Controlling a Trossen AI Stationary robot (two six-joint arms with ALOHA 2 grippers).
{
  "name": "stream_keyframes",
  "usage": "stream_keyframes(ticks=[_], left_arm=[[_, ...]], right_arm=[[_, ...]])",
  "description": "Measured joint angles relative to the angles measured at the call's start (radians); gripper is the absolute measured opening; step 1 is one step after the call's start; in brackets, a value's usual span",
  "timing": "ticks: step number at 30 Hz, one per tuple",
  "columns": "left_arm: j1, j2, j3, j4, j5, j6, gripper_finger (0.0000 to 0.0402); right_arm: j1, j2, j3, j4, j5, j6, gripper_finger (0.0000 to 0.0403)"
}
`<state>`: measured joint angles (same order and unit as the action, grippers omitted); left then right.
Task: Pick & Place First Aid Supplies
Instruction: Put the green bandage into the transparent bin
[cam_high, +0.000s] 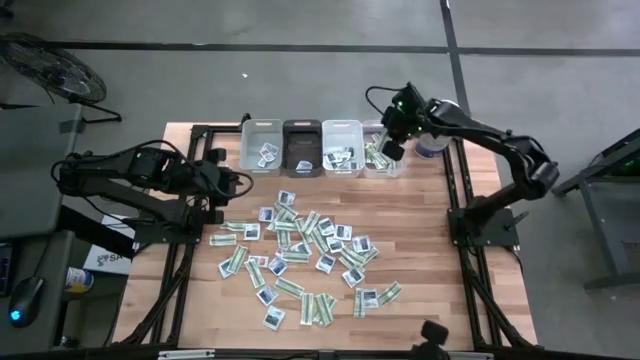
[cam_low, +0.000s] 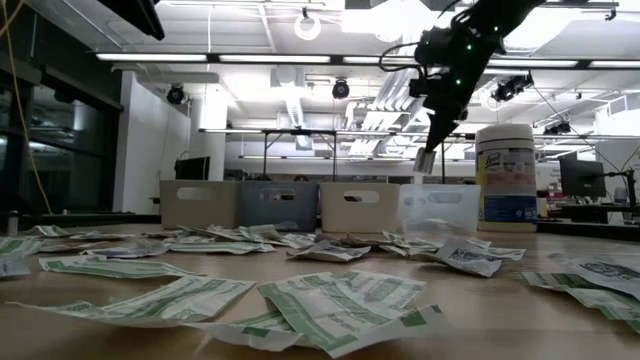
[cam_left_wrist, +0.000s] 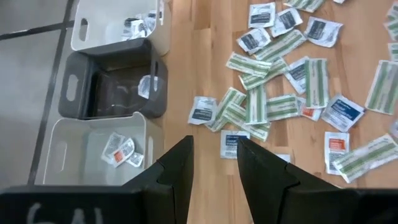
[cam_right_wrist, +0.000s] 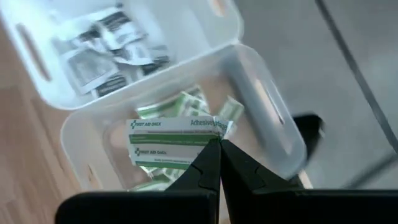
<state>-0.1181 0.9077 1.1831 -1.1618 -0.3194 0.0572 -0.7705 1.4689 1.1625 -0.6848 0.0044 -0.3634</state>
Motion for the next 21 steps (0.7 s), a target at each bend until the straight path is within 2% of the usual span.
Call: stream_keyframes(ticks=[4,10,15,21], left_arm=[[0.000,0.000,0.000,0.000,0.028,0.001,0.0119],[0.000,0.000,0.000,0.000,0.052,0.001,0.0119],[0.000,0.000,0.000,0.000,0.053,-0.001,0.0119],[0.000,0.000,0.000,0.000,0.051,-0.001,0.0119]], right_arm=[[-0.028,0.054,0.000,0.017,-0.084,-0.154,0.0000],[-0.029,0.143,0.000,0.042,-0.044,-0.322,0.0000],[-0.029,0.179,0.000,0.053,-0.025,-0.355,0.0000],[-0.021,0.180,0.000,0.069,0.058,-0.355,0.0000]])
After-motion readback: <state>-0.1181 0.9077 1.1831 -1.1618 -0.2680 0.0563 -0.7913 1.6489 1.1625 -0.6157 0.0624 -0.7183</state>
